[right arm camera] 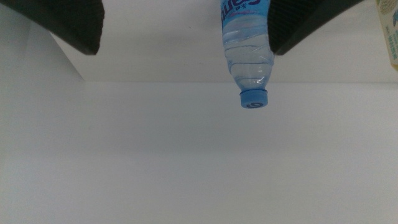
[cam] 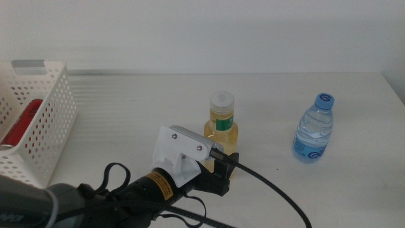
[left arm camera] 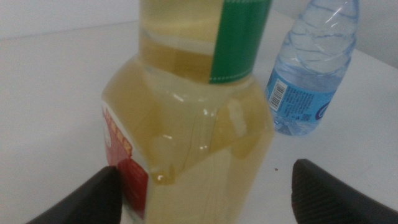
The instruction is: Use arms to grab the bottles and put them into the dustbin to the left of the table.
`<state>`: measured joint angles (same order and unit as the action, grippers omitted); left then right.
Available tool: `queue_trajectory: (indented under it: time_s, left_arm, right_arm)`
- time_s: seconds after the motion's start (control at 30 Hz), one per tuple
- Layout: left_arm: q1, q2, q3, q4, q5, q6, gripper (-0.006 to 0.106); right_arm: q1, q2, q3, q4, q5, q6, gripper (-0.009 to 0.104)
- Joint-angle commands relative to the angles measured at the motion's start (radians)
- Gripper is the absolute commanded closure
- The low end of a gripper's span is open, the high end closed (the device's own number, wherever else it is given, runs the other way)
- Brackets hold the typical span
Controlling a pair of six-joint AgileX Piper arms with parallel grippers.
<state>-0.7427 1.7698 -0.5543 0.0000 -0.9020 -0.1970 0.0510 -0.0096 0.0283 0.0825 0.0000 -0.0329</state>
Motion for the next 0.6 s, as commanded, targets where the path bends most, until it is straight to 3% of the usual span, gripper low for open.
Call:
queue_trajectory:
  time_s: [0.0,0.57]
  left_arm:
    - [-0.003,-0.018,-0.037,0.000,-0.089,-0.016,0.012]
    - [-0.001,0.138,-0.191,-0.036,-0.096,0.023,0.012]
  right_arm:
    - [-0.006,-0.027,-0.008,-0.010,-0.077,-0.009,0.024]
    - [-0.006,-0.027,-0.008,-0.010,-0.077,-0.009,0.024]
